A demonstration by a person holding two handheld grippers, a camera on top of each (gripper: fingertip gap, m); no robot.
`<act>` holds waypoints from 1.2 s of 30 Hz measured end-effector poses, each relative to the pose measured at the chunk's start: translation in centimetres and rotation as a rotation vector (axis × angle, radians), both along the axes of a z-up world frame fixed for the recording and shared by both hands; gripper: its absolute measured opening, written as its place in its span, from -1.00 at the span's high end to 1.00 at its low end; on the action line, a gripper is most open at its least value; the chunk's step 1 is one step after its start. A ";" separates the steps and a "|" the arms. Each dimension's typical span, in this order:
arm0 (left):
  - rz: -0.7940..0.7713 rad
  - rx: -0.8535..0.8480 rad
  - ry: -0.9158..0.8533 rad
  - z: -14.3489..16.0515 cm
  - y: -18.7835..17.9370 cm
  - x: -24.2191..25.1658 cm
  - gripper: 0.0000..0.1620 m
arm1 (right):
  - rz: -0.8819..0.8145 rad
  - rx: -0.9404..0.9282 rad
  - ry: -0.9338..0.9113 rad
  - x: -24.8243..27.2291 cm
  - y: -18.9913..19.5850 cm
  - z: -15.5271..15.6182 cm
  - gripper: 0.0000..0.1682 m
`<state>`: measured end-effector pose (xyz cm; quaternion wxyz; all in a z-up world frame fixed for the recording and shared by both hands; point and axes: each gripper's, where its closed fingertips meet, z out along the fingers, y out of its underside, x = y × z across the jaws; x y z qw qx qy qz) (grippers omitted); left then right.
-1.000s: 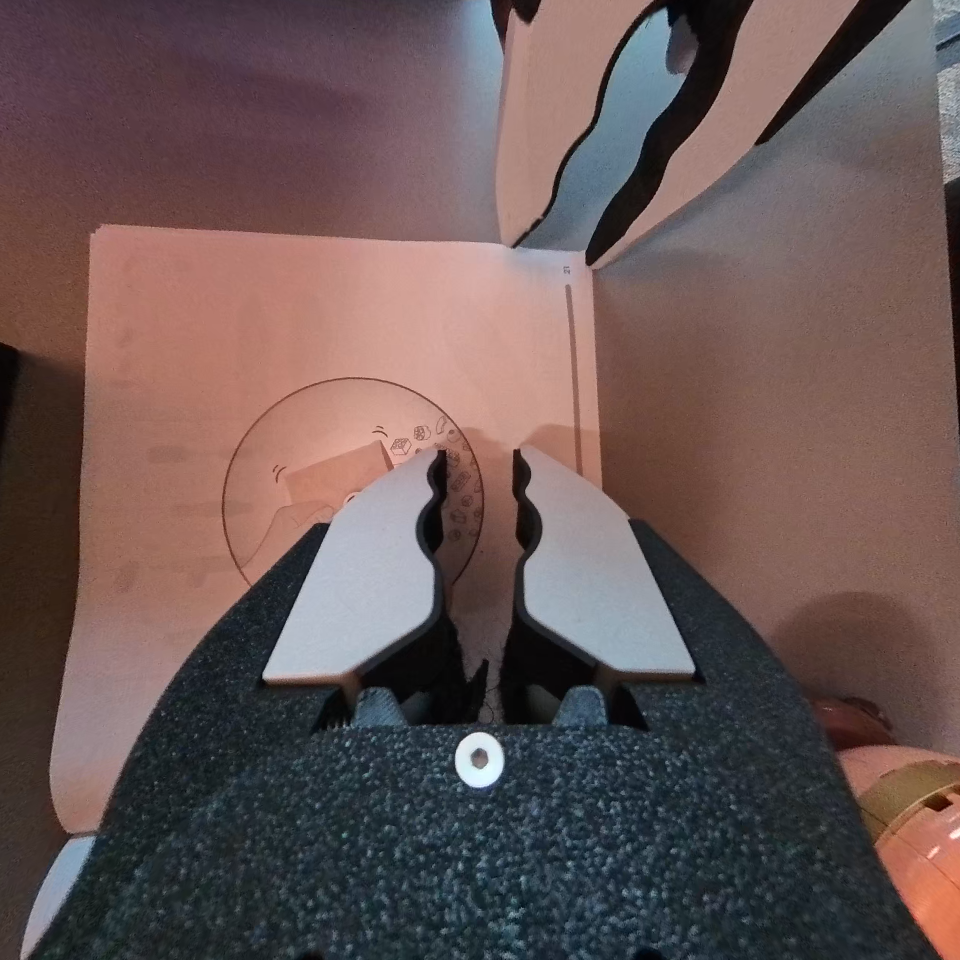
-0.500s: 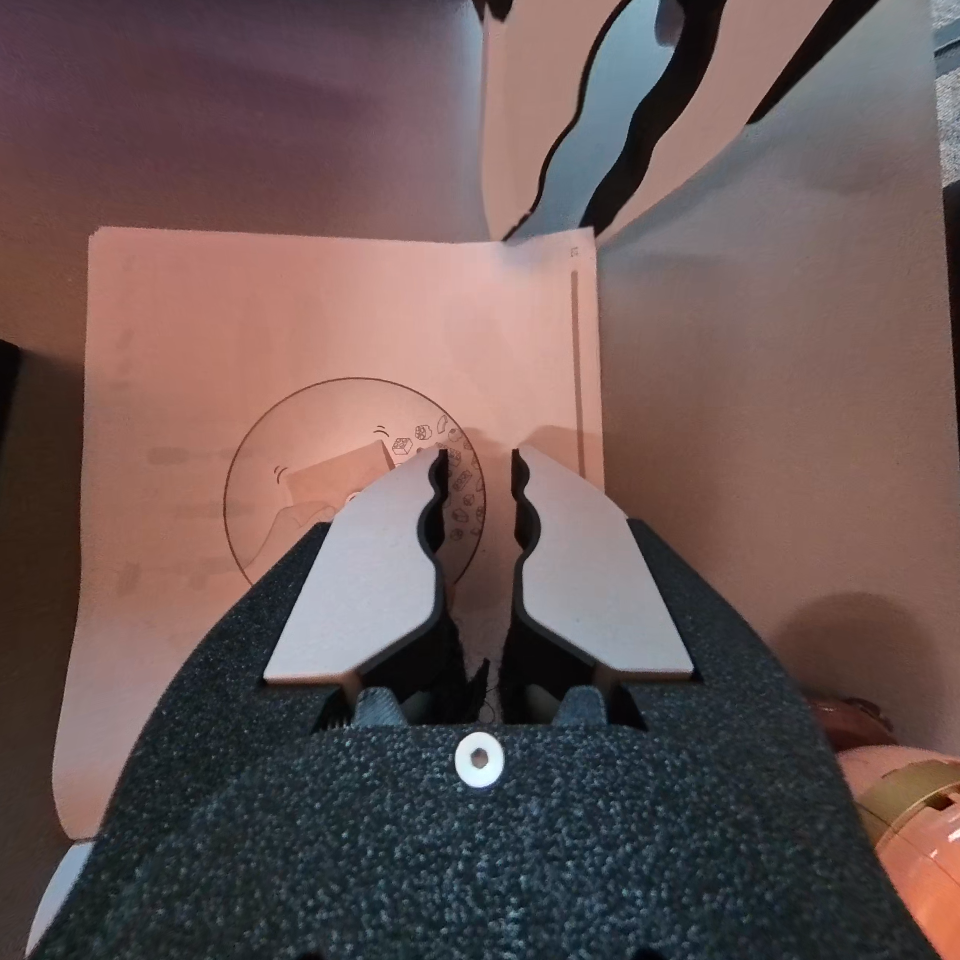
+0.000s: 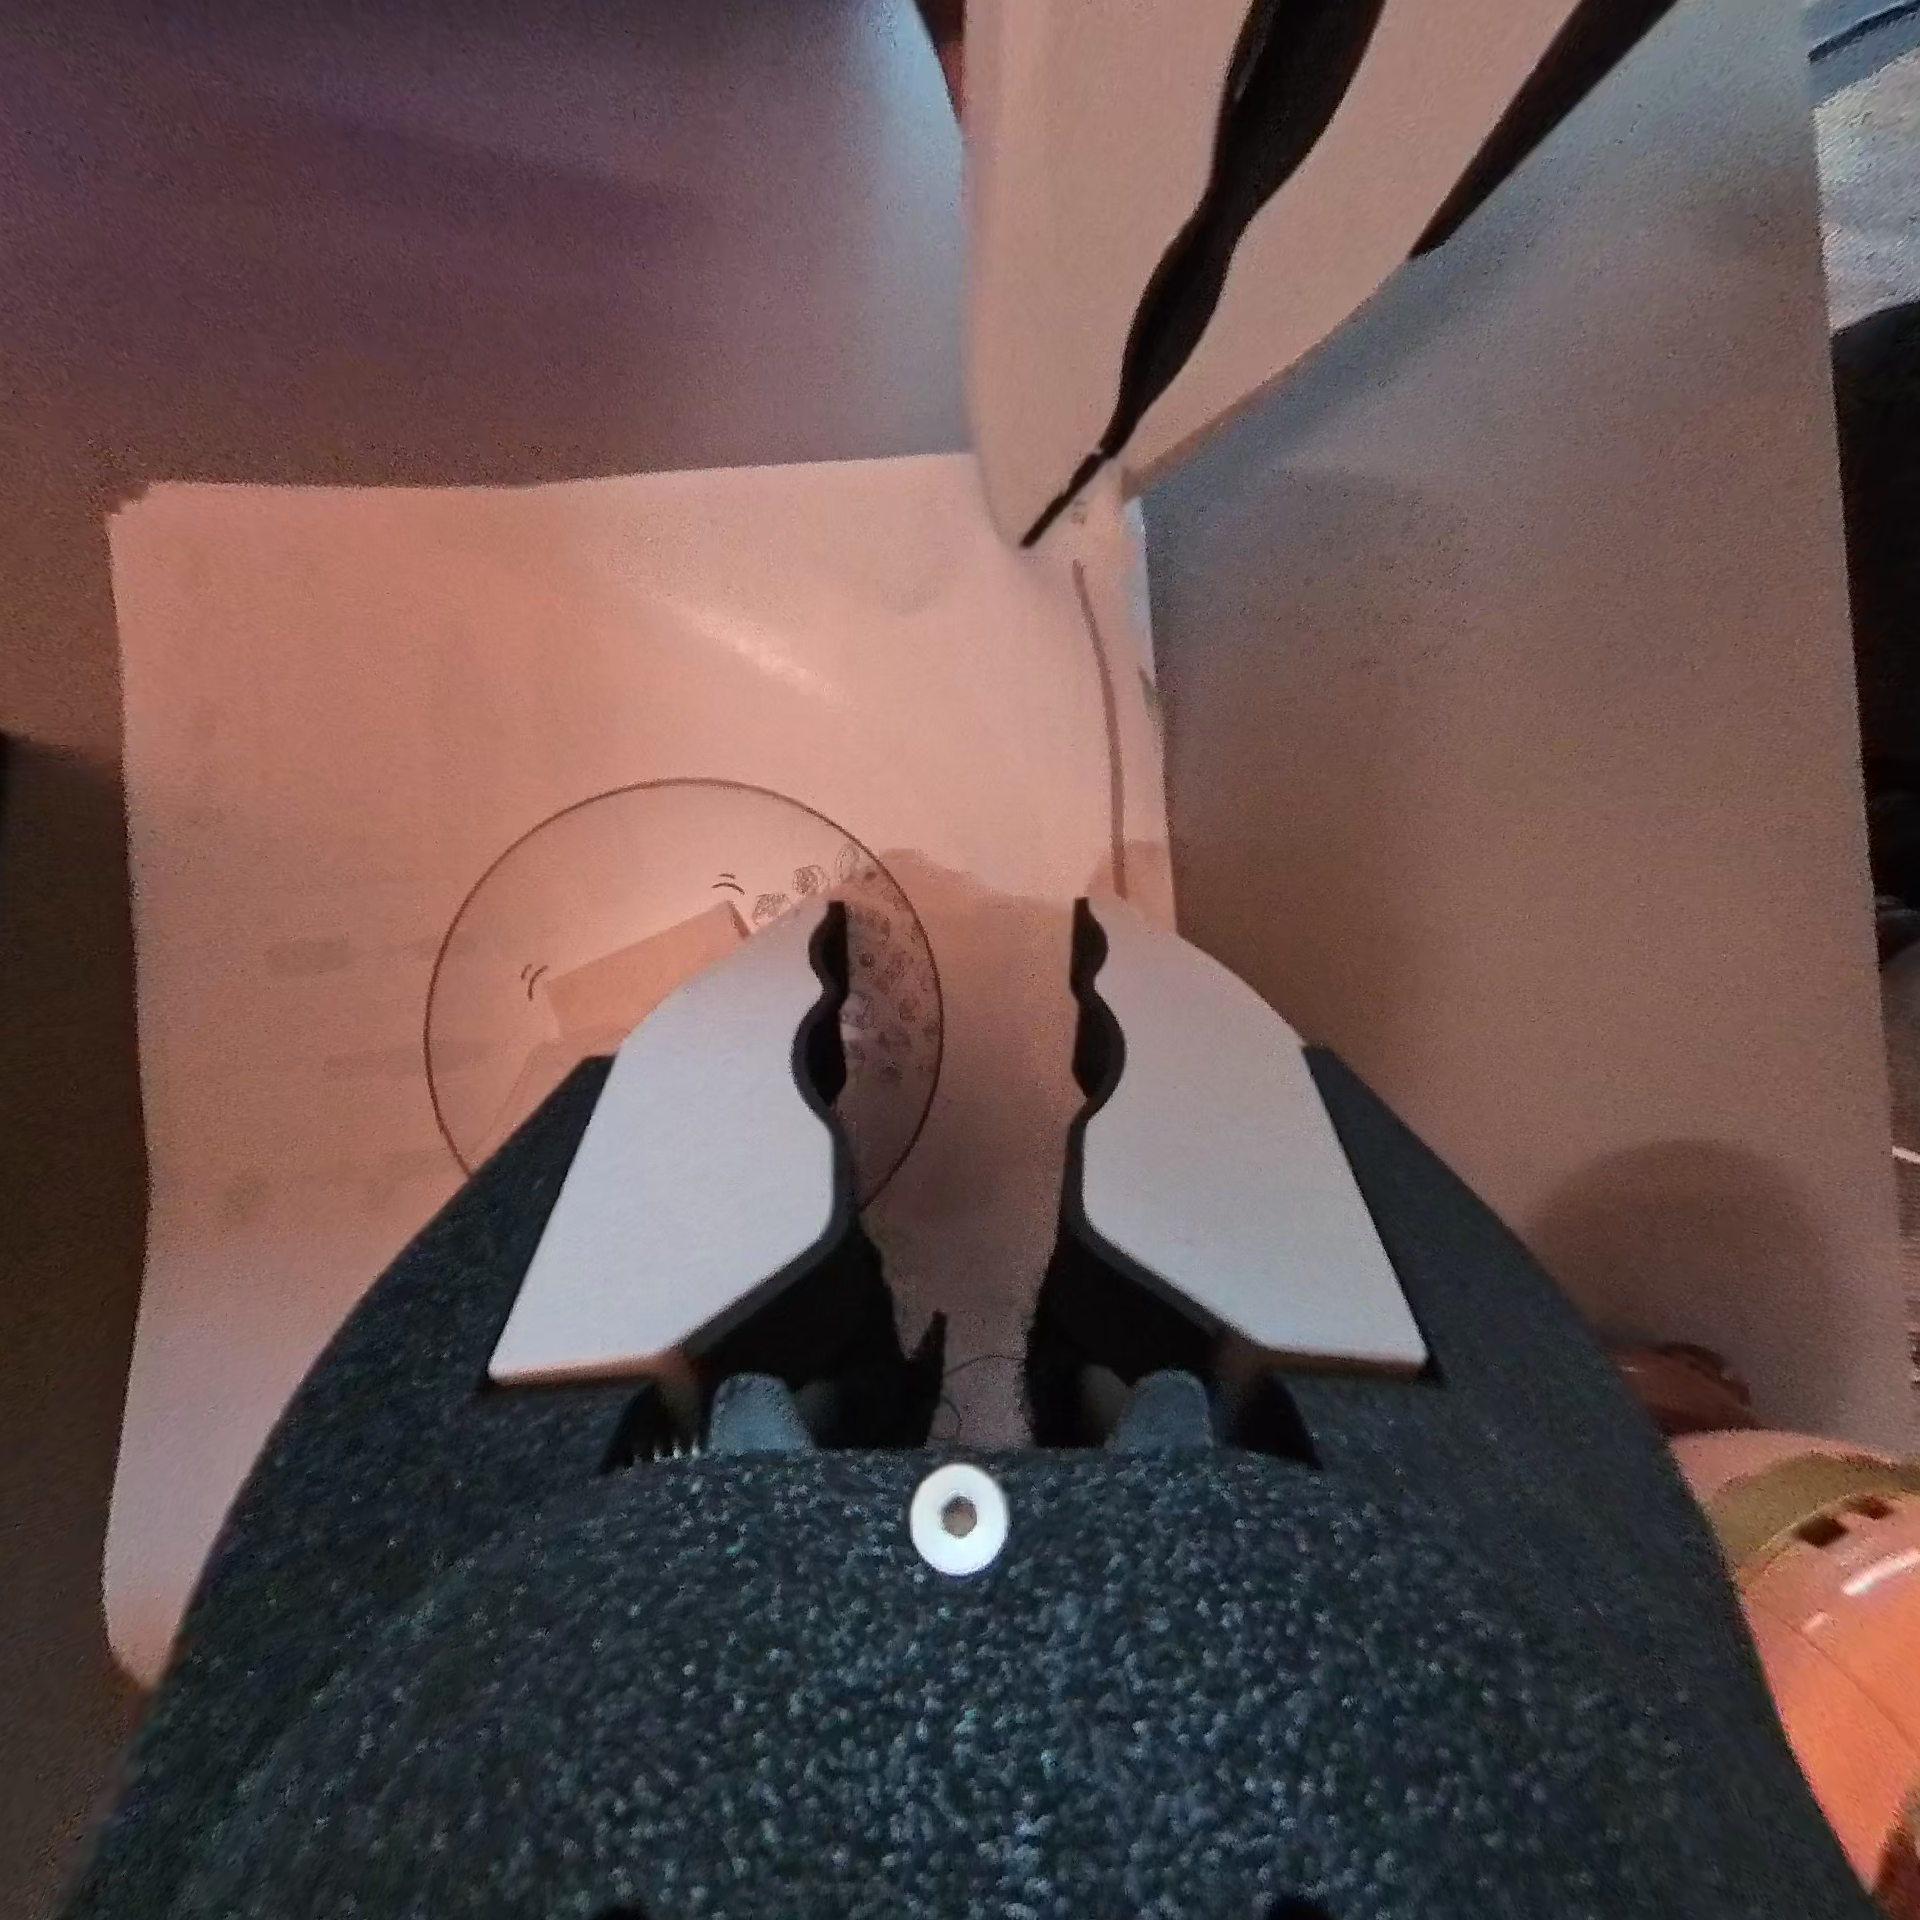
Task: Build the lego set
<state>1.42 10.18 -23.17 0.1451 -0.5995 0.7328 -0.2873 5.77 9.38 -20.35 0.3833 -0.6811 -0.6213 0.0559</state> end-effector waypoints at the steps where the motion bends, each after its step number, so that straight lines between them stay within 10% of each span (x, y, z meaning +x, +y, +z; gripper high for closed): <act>1: -0.012 0.025 -0.035 0.6 0.0 0.3 0.49 | -0.032 0.003 0.058 -0.2 0.4 0.6 1.00; 13: 0.003 -0.222 -0.168 4.7 -1.2 1.0 0.49 | -0.155 -0.055 0.205 -1.1 1.6 2.4 1.00; 36: -0.034 -0.323 -0.099 3.4 -0.6 -0.3 0.68 | -0.111 -0.056 0.223 -1.4 1.3 3.0 1.00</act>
